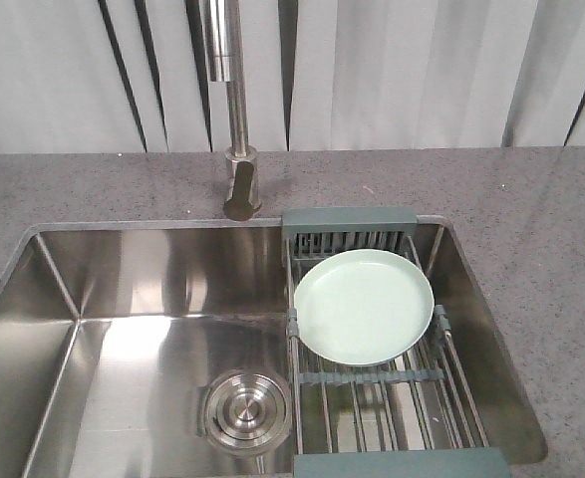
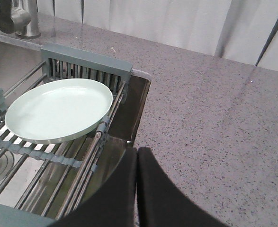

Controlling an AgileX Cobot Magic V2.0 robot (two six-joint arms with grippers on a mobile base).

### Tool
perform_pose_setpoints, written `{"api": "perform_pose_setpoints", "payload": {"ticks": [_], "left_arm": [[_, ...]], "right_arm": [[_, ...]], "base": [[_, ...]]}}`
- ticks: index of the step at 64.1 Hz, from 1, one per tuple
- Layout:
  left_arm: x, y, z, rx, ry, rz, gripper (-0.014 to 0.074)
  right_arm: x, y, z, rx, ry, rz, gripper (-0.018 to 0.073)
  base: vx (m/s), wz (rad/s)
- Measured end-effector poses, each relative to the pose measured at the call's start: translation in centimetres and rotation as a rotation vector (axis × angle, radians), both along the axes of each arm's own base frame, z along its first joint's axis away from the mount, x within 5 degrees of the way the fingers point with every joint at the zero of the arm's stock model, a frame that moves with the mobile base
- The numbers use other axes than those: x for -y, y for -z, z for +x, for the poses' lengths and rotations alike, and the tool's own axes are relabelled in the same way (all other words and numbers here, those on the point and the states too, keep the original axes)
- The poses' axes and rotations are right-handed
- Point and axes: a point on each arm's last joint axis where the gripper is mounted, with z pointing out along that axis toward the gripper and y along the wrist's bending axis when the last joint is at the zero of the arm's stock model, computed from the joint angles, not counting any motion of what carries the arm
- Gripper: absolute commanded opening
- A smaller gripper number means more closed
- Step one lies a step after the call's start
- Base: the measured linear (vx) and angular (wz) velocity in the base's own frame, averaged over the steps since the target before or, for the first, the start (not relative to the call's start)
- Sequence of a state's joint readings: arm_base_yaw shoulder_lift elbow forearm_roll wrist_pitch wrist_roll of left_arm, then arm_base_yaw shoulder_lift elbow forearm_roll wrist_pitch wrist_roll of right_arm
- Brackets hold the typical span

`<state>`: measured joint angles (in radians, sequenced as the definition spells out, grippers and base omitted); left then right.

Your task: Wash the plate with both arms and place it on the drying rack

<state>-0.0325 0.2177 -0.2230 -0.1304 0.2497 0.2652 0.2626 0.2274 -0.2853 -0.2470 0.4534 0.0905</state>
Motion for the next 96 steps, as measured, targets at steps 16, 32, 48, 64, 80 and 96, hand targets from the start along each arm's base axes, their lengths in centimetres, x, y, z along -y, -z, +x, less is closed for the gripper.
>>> {"api": "perform_pose_setpoints", "payload": {"ticks": [16, 32, 48, 64, 80, 96], "left_arm": [[0.0, 0.0, 0.0, 0.0, 0.0, -0.002, -0.0006], [0.0, 0.0, 0.0, 0.0, 0.0, -0.002, -0.0006], [0.01, 0.0, 0.0, 0.0, 0.0, -0.003, -0.0006], [0.01, 0.0, 0.0, 0.0, 0.0, -0.003, -0.0006], [0.01, 0.0, 0.0, 0.0, 0.0, -0.003, -0.0006], [0.01, 0.0, 0.0, 0.0, 0.0, -0.003, -0.0006]], "right_arm": [[0.0, 0.0, 0.0, 0.0, 0.0, 0.0, -0.0008], [0.0, 0.0, 0.0, 0.0, 0.0, 0.0, -0.0008], [-0.05, -0.15, 0.04, 0.017, -0.004, 0.004, -0.0008], [-0.05, -0.16, 0.04, 0.018, -0.005, 0.004, -0.0008], [-0.05, -0.16, 0.04, 0.018, -0.005, 0.004, -0.0008], [-0.05, -0.16, 0.04, 0.018, -0.005, 0.004, -0.0008]], "base": [[0.0, 0.0], [0.0, 0.0], [0.0, 0.0], [0.0, 0.0], [0.0, 0.0], [0.0, 0.0]]}}
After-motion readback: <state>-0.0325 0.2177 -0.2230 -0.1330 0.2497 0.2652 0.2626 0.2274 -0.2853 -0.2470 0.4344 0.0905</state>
